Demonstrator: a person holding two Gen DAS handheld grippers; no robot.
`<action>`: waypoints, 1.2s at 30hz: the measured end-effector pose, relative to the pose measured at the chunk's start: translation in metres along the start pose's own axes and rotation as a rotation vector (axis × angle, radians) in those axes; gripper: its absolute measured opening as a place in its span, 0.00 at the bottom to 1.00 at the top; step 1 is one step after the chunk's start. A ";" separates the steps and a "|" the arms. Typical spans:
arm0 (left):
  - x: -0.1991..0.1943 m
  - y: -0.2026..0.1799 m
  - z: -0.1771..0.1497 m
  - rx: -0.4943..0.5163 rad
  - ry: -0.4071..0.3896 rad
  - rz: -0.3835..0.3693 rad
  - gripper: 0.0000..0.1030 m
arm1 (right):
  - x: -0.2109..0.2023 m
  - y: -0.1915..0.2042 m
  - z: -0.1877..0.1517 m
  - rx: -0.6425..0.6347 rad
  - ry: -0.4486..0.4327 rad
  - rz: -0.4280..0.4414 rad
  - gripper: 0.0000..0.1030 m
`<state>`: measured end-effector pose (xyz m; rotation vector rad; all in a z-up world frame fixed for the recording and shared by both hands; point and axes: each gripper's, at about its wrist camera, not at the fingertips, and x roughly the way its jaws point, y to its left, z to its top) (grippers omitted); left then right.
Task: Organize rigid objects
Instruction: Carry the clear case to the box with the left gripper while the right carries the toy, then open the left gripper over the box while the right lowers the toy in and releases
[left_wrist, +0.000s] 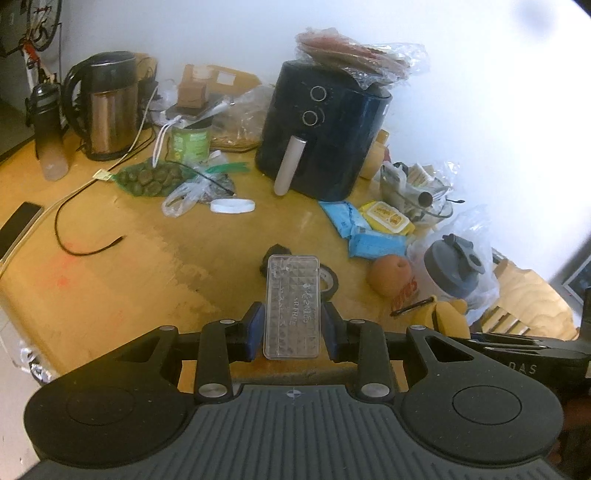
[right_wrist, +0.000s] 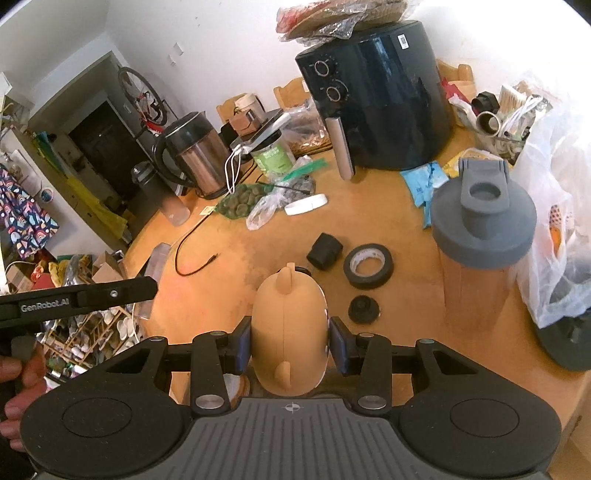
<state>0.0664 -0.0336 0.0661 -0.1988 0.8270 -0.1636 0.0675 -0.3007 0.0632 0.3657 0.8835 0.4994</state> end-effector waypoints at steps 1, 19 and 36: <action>-0.002 0.000 -0.003 -0.004 0.001 0.005 0.32 | 0.000 0.000 -0.002 0.000 0.003 0.001 0.44; 0.005 -0.014 -0.057 0.022 0.115 0.019 0.32 | -0.005 -0.004 -0.049 0.024 0.062 -0.031 0.44; -0.002 -0.017 -0.073 -0.003 0.110 0.037 0.59 | 0.010 0.001 -0.068 -0.044 0.196 -0.091 0.44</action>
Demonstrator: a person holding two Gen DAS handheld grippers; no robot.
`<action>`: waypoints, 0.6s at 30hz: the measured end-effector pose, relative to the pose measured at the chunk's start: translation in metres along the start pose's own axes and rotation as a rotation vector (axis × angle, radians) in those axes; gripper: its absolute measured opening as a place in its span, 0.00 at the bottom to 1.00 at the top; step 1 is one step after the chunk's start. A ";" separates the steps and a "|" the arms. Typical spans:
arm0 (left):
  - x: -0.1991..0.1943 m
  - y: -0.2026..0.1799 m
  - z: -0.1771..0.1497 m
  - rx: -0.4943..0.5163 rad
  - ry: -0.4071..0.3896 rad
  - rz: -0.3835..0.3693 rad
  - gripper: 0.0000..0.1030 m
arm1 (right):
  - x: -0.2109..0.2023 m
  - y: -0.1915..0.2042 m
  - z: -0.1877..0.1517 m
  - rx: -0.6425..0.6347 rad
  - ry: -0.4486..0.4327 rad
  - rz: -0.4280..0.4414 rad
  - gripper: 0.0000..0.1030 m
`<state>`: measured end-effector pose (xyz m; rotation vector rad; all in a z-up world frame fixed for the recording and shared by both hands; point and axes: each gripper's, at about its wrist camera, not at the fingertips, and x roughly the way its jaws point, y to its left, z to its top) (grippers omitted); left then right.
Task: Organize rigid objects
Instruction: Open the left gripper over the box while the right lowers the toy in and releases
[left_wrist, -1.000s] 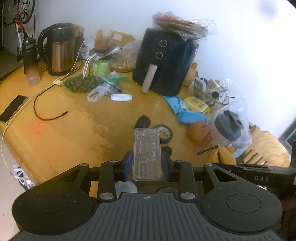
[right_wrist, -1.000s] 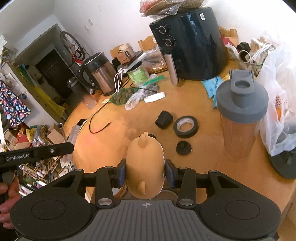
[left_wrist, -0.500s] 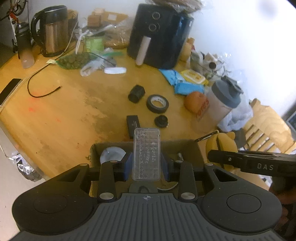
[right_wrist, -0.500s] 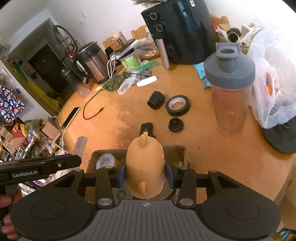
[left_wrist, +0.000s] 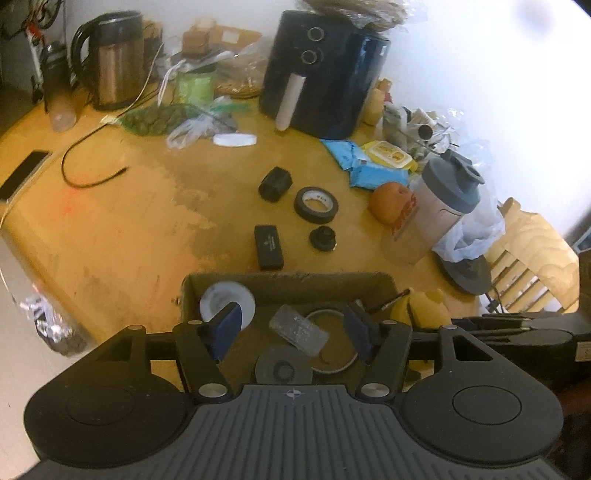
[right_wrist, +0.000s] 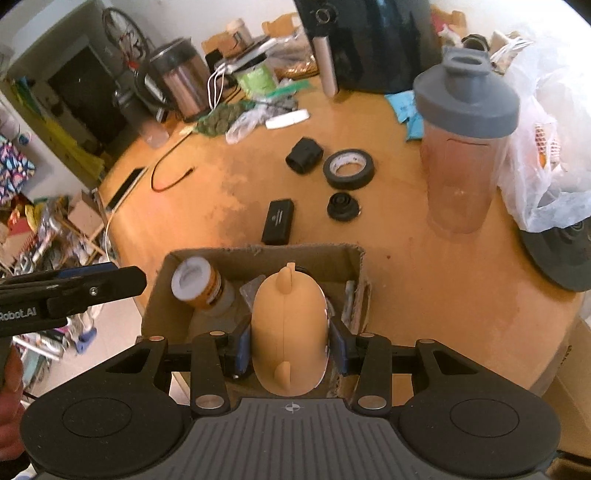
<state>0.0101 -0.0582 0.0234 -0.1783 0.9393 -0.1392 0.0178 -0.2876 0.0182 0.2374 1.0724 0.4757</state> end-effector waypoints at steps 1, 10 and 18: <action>0.000 0.003 -0.002 -0.013 0.005 0.002 0.59 | 0.001 0.002 0.000 -0.008 0.003 0.000 0.44; -0.009 0.021 -0.015 -0.075 0.010 0.032 0.59 | 0.010 0.021 0.013 -0.072 -0.002 -0.004 0.44; -0.014 0.033 -0.024 -0.127 0.009 0.054 0.59 | 0.018 0.029 0.017 -0.082 -0.004 0.002 0.78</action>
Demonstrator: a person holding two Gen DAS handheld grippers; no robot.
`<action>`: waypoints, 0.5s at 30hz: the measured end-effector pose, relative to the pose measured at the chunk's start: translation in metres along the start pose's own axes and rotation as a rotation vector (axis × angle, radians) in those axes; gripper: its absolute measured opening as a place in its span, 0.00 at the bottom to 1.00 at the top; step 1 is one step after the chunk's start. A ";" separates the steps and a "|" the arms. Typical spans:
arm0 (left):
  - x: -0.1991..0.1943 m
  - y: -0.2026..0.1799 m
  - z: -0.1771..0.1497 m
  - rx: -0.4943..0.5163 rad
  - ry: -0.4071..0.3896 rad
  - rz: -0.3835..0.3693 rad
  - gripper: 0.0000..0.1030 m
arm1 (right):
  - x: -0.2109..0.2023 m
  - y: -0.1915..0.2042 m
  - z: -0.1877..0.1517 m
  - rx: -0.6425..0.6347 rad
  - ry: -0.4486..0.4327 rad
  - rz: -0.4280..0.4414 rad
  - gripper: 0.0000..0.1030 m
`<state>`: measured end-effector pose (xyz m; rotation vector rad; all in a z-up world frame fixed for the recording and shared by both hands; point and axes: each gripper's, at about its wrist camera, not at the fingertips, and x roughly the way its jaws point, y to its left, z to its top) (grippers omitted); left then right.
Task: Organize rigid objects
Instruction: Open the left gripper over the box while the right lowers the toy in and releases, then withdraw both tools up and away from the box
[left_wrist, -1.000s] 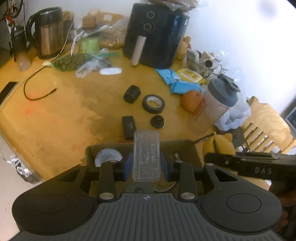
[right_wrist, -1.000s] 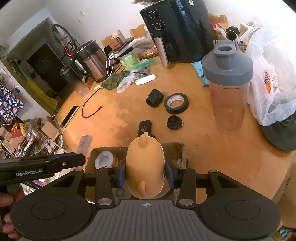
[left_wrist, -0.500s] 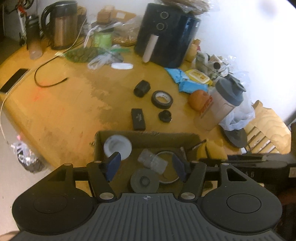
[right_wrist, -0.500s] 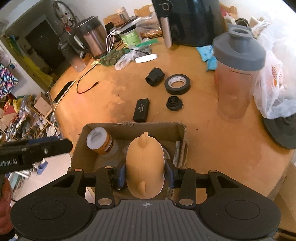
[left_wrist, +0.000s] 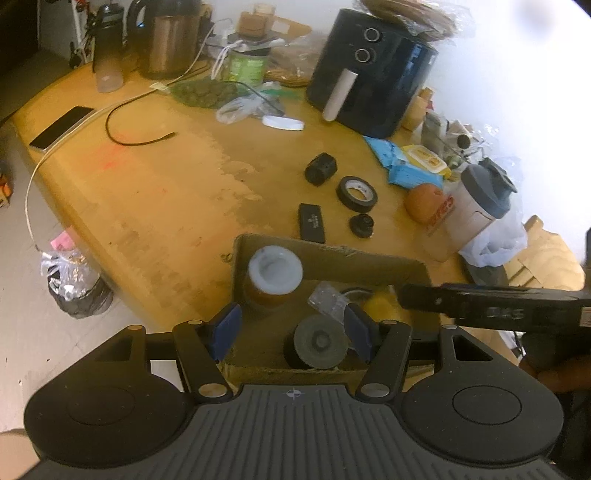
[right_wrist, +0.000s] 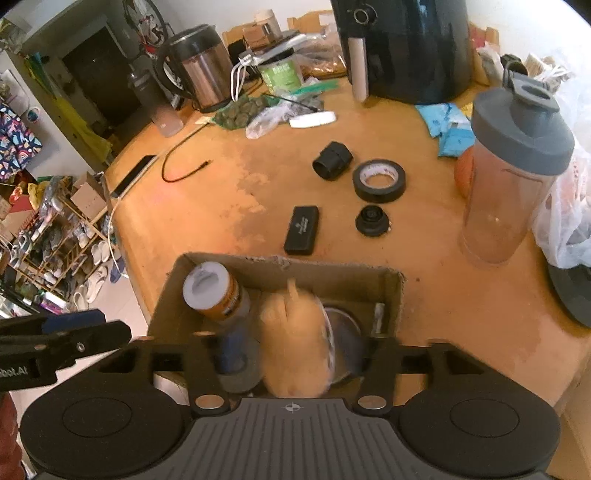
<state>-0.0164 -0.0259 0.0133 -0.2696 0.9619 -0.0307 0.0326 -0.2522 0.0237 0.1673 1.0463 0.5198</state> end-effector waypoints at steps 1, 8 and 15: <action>0.000 0.001 -0.001 -0.007 0.002 0.004 0.59 | -0.002 0.002 0.000 -0.004 -0.017 0.004 0.89; -0.006 0.005 -0.001 0.016 0.014 0.037 0.59 | -0.007 0.010 -0.006 -0.009 -0.066 0.015 1.00; -0.003 0.004 0.024 0.097 0.029 0.002 0.59 | -0.009 0.012 0.006 0.050 -0.115 -0.012 1.00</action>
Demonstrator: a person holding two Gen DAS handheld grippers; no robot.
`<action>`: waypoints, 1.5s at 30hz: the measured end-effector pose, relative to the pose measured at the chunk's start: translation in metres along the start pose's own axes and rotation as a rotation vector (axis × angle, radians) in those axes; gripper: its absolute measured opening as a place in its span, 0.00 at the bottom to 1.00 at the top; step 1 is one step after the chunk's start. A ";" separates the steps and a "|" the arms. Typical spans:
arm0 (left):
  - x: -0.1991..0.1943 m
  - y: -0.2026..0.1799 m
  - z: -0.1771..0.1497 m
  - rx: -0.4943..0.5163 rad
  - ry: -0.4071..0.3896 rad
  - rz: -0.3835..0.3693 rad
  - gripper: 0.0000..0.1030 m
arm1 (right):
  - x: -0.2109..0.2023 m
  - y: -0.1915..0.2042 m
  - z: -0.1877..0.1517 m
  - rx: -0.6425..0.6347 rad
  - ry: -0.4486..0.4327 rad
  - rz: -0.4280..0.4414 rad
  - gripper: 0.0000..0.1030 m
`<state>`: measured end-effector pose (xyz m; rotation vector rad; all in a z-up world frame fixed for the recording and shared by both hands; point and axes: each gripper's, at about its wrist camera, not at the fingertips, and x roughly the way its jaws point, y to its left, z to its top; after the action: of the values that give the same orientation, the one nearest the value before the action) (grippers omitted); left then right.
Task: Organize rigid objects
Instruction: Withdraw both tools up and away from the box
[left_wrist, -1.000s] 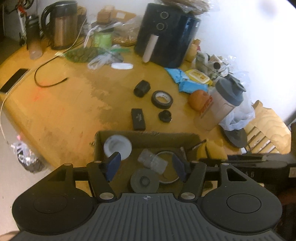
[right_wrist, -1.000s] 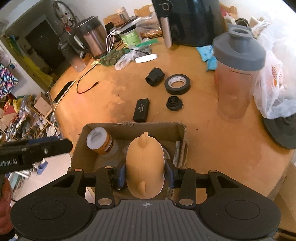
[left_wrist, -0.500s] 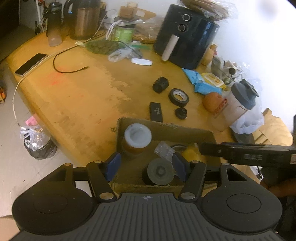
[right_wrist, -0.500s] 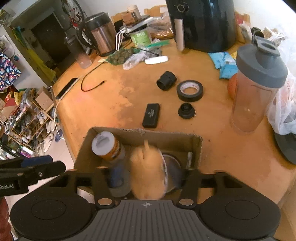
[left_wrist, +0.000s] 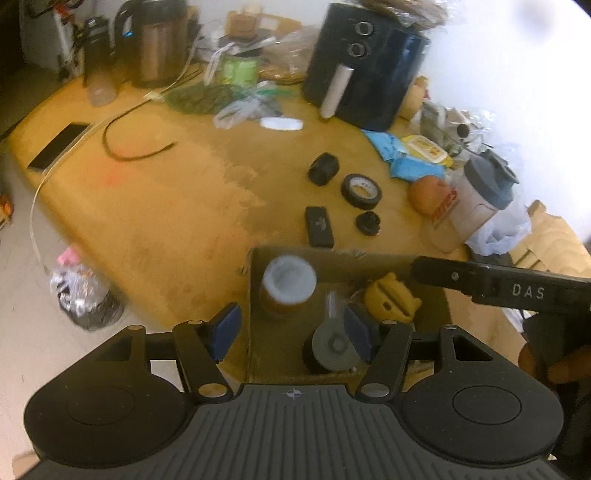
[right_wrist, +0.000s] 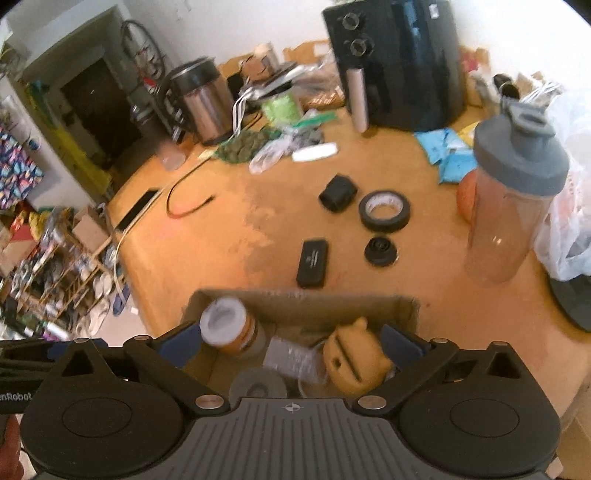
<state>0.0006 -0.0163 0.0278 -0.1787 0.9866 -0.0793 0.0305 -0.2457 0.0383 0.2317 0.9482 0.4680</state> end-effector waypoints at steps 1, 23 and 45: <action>0.000 -0.001 0.004 0.016 -0.004 -0.010 0.59 | -0.001 0.000 0.003 0.012 -0.011 -0.007 1.00; -0.006 0.022 0.008 0.099 -0.023 -0.161 0.59 | -0.047 0.030 0.003 0.102 -0.179 -0.200 1.00; 0.003 -0.001 0.039 0.060 -0.117 -0.047 0.59 | -0.044 -0.007 0.013 -0.047 -0.158 -0.210 1.00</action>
<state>0.0349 -0.0131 0.0468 -0.1497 0.8622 -0.1395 0.0216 -0.2733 0.0753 0.1221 0.7962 0.2740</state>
